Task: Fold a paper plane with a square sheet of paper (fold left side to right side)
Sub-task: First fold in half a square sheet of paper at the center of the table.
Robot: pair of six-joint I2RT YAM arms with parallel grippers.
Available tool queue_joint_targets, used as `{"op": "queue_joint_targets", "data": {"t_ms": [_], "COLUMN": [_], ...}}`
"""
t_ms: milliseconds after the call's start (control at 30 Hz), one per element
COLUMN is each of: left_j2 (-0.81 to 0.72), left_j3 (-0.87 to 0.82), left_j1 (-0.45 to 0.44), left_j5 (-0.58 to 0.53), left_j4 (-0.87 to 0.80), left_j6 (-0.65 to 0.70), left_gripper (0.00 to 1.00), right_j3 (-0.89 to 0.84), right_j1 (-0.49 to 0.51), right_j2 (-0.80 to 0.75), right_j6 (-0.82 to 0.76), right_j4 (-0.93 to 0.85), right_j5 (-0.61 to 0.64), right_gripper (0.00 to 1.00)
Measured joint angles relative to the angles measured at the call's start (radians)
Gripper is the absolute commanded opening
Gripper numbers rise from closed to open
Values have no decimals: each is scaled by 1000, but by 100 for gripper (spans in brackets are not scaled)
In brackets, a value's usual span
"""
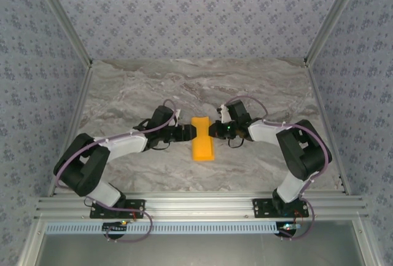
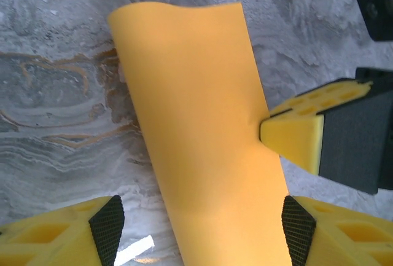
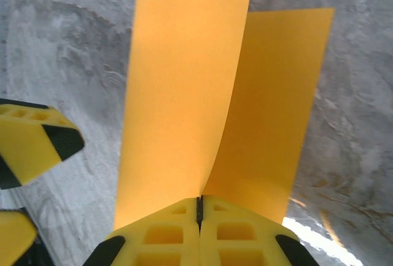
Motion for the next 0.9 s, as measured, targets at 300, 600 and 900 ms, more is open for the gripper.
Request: {"op": "queue_joint_targets", "data": {"t_ms": [300, 600, 900], "left_j2": [129, 188, 217], "left_j3": [50, 126, 188], "left_j1": [-35, -67, -87], "left_j5": [-33, -71, -118], "left_j4": [-37, -84, -167], "left_j6": [-18, -26, -25], "left_gripper": [66, 55, 55], "right_j3": [7, 12, 5], "right_j1": [0, 0, 0], "right_j2": [14, 21, -152], "right_j6": [-19, -30, -69], "right_j4": [-29, -32, -116], "right_j5": [33, 36, 170], "right_gripper": [6, 28, 54]}}
